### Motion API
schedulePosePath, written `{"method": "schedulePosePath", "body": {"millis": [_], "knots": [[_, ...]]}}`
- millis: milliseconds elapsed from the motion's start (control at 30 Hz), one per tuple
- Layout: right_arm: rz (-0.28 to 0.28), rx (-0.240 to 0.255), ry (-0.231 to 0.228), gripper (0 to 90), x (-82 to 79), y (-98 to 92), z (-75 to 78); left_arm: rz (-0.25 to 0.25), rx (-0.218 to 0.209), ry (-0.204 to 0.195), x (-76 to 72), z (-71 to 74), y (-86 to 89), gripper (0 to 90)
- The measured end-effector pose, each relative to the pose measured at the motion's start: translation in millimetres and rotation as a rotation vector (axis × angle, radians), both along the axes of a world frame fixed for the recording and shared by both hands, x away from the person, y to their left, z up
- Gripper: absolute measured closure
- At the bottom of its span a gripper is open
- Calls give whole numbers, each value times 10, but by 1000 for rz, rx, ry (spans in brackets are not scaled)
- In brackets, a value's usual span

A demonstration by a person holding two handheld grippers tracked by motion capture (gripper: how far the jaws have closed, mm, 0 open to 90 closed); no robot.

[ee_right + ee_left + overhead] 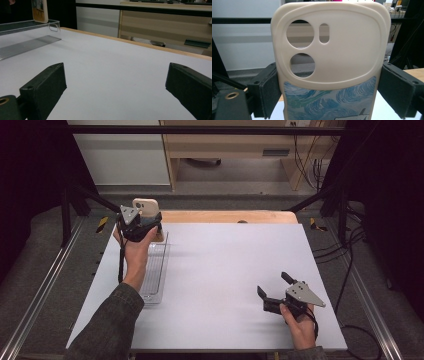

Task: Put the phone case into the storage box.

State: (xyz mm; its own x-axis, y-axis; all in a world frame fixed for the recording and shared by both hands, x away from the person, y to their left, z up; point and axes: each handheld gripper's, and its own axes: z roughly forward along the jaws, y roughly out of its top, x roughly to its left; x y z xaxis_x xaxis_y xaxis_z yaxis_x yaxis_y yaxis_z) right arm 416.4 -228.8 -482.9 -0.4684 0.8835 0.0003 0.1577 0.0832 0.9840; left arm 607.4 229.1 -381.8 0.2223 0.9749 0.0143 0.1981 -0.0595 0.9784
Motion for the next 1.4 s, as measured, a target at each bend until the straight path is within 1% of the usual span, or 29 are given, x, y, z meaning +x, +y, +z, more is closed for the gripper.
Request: {"method": "schedulePosePath", "body": {"millis": [133,200,400,600,967,1233,1400], "knots": [[1,3,-1,31,-1,-3,2,0,9,11,5,-34,-2,116],[1,3,1,31,1,-2,-1,1,4,13,8,-53,-4,116],[1,4,2,31,1,-1,-1,4,10,21,25,-100,-17,116],[2,6,3,31,1,-4,-2,10,7,24,61,-137,-6,116],[3,7,6,31,7,-14,-9,19,17,49,138,-251,-3,116],[10,7,11,34,7,0,-13,36,7,65,175,-330,18,116],[10,10,16,31,11,-1,-16,31,4,74,197,-371,31,116]]}}
